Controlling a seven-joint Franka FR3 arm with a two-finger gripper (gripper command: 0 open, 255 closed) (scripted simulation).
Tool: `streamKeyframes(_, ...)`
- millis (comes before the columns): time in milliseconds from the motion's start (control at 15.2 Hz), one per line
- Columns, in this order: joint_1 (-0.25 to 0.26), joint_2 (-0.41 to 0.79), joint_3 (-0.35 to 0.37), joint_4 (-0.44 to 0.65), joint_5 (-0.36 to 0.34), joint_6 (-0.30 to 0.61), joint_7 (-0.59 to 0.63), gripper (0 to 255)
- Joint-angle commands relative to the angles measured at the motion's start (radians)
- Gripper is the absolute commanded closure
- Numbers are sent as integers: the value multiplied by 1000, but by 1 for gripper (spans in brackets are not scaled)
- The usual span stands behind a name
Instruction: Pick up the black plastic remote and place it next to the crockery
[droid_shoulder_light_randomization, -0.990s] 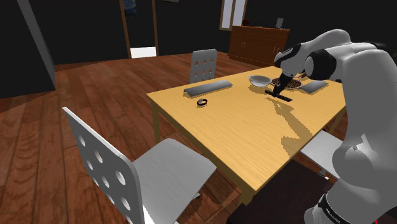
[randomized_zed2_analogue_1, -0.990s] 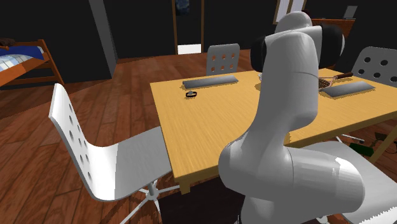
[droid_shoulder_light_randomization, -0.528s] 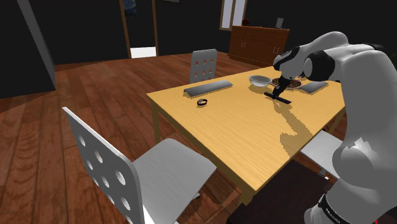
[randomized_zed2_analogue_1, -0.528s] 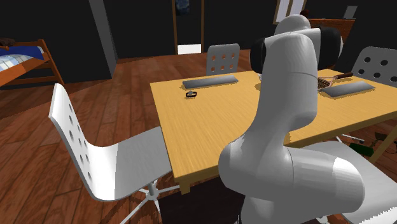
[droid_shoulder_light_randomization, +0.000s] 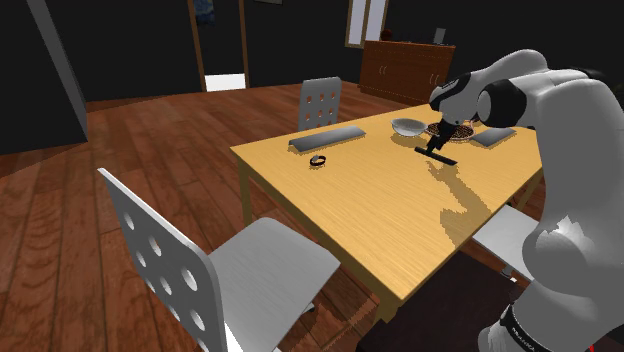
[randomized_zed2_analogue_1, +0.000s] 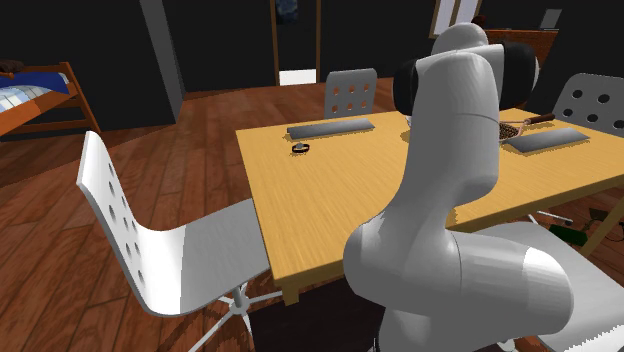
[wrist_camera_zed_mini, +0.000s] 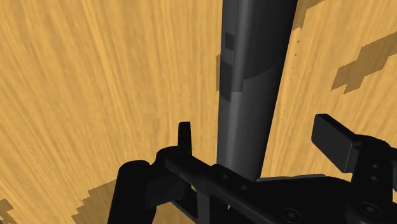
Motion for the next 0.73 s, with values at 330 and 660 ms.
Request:
streamKeyframes(330,6,-79,-22,-8,-26,-70,12,0)
streamKeyframes(660,6,-79,-22,-8,-26,-70,12,0)
